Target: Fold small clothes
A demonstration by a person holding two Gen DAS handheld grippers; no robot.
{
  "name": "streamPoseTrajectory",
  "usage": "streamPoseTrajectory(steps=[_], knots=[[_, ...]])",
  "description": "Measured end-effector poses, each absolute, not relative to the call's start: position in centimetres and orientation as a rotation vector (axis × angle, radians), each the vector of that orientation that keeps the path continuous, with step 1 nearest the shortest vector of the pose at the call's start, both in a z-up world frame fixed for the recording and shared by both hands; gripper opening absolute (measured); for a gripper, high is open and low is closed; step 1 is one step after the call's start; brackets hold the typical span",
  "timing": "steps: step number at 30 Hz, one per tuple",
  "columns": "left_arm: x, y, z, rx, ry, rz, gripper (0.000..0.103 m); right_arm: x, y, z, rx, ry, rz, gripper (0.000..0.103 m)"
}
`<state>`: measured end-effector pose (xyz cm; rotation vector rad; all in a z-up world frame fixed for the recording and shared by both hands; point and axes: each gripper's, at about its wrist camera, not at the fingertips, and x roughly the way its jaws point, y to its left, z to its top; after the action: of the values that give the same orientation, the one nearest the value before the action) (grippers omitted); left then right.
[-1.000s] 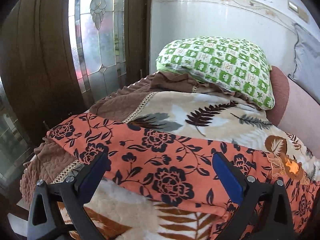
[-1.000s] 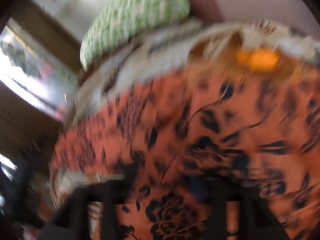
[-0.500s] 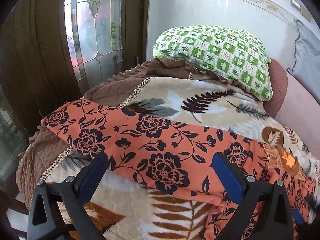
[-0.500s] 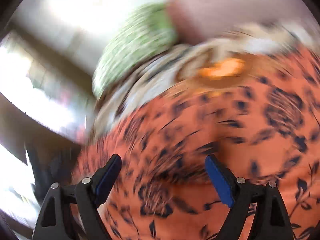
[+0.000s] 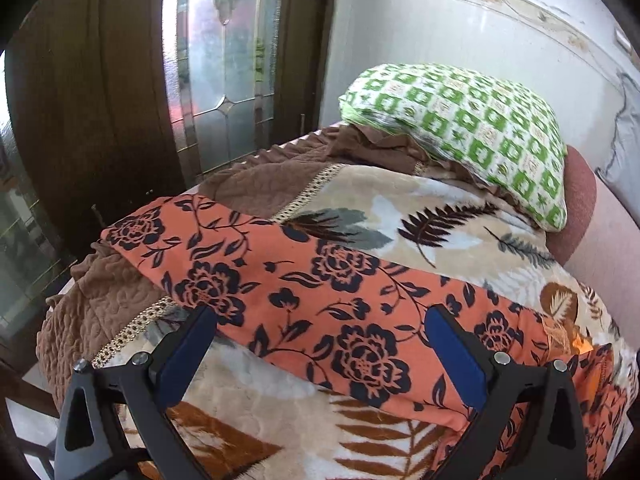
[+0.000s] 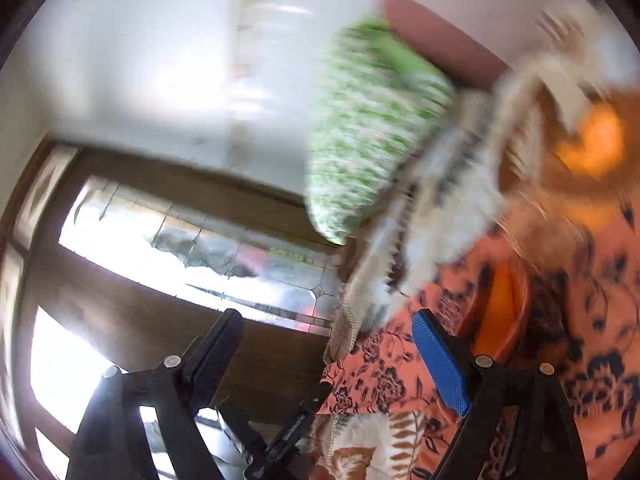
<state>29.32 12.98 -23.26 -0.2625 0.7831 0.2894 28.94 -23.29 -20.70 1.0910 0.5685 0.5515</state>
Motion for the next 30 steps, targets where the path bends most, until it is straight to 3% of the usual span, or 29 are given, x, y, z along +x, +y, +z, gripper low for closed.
streamPoseTrajectory(steps=[5,9,12,15,19,21,22,30], knots=[[29.2,13.0,-23.4,-0.286,0.788,0.281,0.103,27.4,-24.7,-24.6,1.062,0.681,0.395,0.086],[29.4,11.8,-23.3,-0.228,0.791,0.275,0.103,27.4,-27.0,-31.4,1.19,0.763,0.291,0.066],[29.7,11.7,-23.5,-0.203,0.799,0.296,0.103,27.6,-27.0,-32.7,1.205,0.785,0.292,0.053],[29.9,12.5,-23.8,-0.23,0.822,0.326,0.103,29.5,-22.9,-31.2,1.007,0.834,0.368,0.04],[30.3,14.4,-24.5,-0.26,0.855,0.364,0.103,30.7,-18.8,-30.6,0.863,0.858,0.415,0.039],[30.4,15.9,-24.8,-0.273,0.871,0.399,0.103,32.4,-15.3,-34.4,0.758,1.044,0.37,0.036],[30.4,16.9,-24.9,-0.296,0.878,0.416,0.103,32.4,-15.3,-34.4,0.758,1.044,0.37,0.027],[28.8,24.4,-25.9,-0.505,0.909,0.494,0.103,25.6,-18.1,-31.8,0.732,0.887,0.392,0.028]])
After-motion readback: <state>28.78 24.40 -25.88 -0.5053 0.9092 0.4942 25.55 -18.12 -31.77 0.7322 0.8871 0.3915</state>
